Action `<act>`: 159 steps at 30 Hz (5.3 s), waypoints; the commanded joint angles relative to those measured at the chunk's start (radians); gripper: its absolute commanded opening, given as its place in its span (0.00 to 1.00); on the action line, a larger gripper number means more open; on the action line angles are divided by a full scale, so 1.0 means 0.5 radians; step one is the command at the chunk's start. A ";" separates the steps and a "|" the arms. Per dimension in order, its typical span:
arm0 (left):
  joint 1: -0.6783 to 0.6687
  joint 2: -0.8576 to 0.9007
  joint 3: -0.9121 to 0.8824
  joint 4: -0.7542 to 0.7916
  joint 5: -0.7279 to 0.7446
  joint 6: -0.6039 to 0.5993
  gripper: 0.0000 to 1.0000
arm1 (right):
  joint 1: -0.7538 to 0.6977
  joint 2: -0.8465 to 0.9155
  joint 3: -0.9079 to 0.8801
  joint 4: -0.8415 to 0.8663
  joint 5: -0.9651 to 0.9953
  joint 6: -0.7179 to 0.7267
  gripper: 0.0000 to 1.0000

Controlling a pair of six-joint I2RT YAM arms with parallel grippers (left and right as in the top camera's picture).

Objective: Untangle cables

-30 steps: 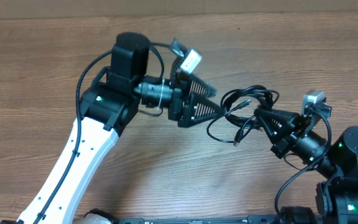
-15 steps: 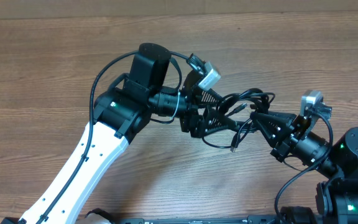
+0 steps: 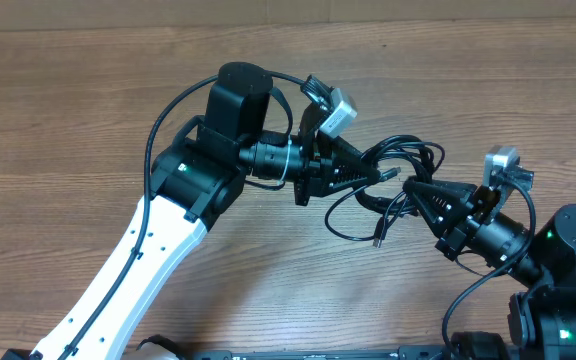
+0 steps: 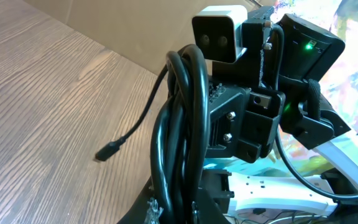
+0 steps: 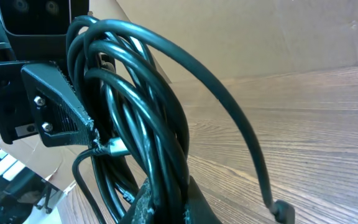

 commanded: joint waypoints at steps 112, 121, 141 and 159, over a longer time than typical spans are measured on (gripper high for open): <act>0.007 -0.032 0.025 -0.004 0.085 0.131 0.04 | -0.005 -0.006 0.054 -0.205 0.616 0.121 0.26; 0.092 -0.032 0.025 -0.263 -0.438 0.131 0.04 | -0.005 -0.006 0.054 -0.351 0.804 0.128 0.56; -0.372 -0.032 0.025 -0.218 -1.394 0.847 0.04 | -0.005 -0.006 0.054 -0.003 0.032 1.070 0.63; -0.592 -0.032 0.025 -0.137 -1.487 1.028 0.04 | -0.005 0.150 0.054 0.070 0.117 1.348 0.45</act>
